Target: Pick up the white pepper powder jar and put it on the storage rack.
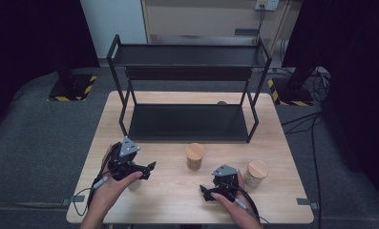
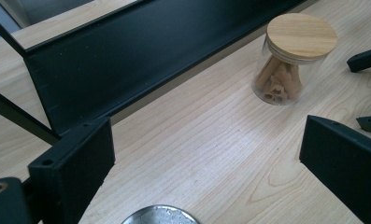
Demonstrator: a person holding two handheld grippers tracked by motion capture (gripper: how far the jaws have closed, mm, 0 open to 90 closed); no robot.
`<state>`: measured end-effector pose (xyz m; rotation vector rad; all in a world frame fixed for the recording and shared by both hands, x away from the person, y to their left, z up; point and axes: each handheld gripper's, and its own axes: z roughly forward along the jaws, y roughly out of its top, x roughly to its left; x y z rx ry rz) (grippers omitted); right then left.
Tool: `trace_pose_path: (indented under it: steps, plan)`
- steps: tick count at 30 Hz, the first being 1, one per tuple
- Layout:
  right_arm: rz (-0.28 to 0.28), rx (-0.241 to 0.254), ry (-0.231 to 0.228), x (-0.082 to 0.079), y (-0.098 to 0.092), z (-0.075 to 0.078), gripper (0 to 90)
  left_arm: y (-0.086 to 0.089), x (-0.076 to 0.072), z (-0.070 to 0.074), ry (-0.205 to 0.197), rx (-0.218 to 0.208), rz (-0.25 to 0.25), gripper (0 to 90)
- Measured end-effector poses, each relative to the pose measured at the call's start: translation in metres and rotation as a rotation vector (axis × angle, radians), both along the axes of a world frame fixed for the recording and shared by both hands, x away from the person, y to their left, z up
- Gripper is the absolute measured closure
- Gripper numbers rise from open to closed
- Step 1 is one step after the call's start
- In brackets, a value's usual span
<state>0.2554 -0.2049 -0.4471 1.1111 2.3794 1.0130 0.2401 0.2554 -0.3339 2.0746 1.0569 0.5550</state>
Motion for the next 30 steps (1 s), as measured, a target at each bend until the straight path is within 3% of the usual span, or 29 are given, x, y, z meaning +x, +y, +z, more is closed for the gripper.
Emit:
trace_pose_path:
  steps: [30]
  plan:
    - [-0.001, 0.0, 0.0, 0.0, 0.0, 0.0, 0.7, 0.023, -0.007, -0.024, 0.018, -0.014, 0.052, 2.1]
